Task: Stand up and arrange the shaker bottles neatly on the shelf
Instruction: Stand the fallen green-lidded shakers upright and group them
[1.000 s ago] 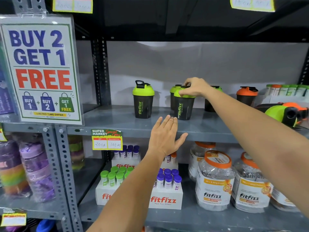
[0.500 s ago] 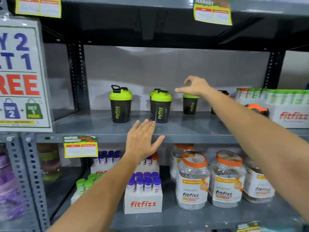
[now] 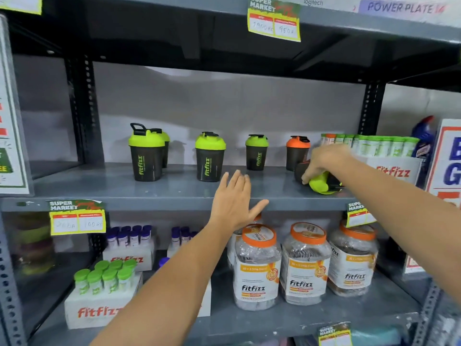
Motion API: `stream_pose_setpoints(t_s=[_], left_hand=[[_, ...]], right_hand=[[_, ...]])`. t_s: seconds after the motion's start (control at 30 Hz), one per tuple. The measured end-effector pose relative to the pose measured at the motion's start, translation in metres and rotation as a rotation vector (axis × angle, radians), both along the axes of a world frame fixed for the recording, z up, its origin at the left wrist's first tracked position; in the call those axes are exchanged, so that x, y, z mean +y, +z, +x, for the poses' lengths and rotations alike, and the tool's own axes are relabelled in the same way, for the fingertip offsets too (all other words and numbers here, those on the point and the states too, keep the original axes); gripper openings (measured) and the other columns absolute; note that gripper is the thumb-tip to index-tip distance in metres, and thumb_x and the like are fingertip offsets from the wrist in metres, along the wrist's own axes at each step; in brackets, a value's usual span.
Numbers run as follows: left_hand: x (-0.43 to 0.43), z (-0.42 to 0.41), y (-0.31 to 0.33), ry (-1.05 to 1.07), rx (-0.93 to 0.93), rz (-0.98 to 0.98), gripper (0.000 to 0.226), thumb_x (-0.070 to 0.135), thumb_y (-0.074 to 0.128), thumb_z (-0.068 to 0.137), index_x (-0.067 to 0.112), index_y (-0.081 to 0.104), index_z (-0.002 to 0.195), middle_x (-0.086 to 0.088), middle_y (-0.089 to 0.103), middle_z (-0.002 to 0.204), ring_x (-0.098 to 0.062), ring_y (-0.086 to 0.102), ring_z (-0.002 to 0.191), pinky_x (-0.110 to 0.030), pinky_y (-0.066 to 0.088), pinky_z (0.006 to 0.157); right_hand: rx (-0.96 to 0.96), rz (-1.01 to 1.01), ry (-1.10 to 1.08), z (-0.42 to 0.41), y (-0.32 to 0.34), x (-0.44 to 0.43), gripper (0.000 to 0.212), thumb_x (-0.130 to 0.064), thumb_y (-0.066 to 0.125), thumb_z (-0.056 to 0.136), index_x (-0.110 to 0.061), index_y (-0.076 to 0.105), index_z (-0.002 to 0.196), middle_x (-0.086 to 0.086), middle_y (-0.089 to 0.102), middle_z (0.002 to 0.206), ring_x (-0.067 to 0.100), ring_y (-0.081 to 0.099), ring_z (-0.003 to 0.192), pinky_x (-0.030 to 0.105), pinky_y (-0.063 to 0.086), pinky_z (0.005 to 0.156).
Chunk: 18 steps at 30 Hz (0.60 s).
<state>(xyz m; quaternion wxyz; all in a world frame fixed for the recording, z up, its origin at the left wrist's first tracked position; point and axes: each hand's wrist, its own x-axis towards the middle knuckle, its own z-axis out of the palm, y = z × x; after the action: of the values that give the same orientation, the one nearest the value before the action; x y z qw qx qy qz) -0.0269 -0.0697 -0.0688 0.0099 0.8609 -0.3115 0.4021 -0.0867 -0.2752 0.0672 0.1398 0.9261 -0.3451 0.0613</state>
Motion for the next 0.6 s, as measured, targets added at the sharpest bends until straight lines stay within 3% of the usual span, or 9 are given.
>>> stream_pose_setpoints(t_s=[0.13, 0.2, 0.27, 0.33, 0.47, 0.6], left_hand=[[0.000, 0.000, -0.010, 0.003, 0.004, -0.079, 0.084, 0.064, 0.017, 0.090, 0.000, 0.051, 0.134, -0.014, 0.058, 0.135, -0.028, 0.042, 0.135, -0.046, 0.025, 0.114], [-0.001, -0.002, -0.011, -0.004, -0.022, -0.110, 0.080, 0.061, 0.023, 0.091, 0.000, 0.056, 0.129, -0.015, 0.062, 0.128, -0.028, 0.048, 0.130, -0.046, 0.032, 0.111], [-0.001, -0.003, -0.012, -0.011, -0.028, -0.124, 0.077, 0.060, 0.027, 0.090, 0.000, 0.059, 0.126, -0.015, 0.064, 0.125, -0.028, 0.051, 0.127, -0.046, 0.035, 0.109], [-0.001, -0.003, -0.013, -0.011, -0.027, -0.121, 0.076, 0.060, 0.028, 0.090, 0.000, 0.059, 0.125, -0.014, 0.065, 0.124, -0.028, 0.053, 0.126, -0.045, 0.036, 0.109], [-0.002, -0.002, -0.012, 0.013, -0.022, -0.101, 0.079, 0.062, 0.023, 0.091, 0.002, 0.056, 0.130, -0.013, 0.062, 0.130, -0.026, 0.049, 0.129, -0.044, 0.031, 0.111], [-0.001, -0.001, -0.012, 0.026, -0.040, -0.095, 0.079, 0.063, 0.022, 0.092, 0.004, 0.055, 0.132, -0.012, 0.061, 0.132, -0.026, 0.048, 0.130, -0.043, 0.029, 0.112]], right_hand=[[0.052, -0.001, 0.165, -0.002, 0.016, 0.003, 0.077, -0.062, 0.077, 0.042, -0.018, 0.063, 0.104, 0.000, 0.064, 0.100, 0.028, 0.064, 0.093, 0.035, 0.054, 0.078], [0.050, -0.047, 0.296, -0.001, 0.028, 0.009, 0.075, -0.056, 0.079, 0.040, -0.021, 0.063, 0.105, -0.002, 0.060, 0.092, 0.027, 0.061, 0.088, 0.031, 0.050, 0.066], [0.038, -0.146, 0.452, 0.006, 0.033, 0.016, 0.077, -0.045, 0.082, 0.044, -0.028, 0.058, 0.116, -0.004, 0.056, 0.097, 0.026, 0.058, 0.095, 0.031, 0.044, 0.064], [0.031, -0.310, 0.578, 0.020, 0.030, 0.020, 0.076, -0.031, 0.081, 0.053, -0.031, 0.052, 0.124, -0.004, 0.055, 0.105, 0.026, 0.055, 0.106, 0.037, 0.043, 0.074], [0.081, -0.697, 0.675, 0.052, 0.013, 0.022, 0.071, -0.018, 0.071, 0.074, -0.031, 0.043, 0.137, 0.004, 0.047, 0.140, 0.028, 0.042, 0.130, 0.051, 0.037, 0.103], [0.124, -0.839, 0.749, 0.074, -0.004, 0.015, 0.072, -0.013, 0.070, 0.081, -0.031, 0.038, 0.143, 0.009, 0.030, 0.157, 0.027, 0.023, 0.146, 0.055, 0.020, 0.117]])
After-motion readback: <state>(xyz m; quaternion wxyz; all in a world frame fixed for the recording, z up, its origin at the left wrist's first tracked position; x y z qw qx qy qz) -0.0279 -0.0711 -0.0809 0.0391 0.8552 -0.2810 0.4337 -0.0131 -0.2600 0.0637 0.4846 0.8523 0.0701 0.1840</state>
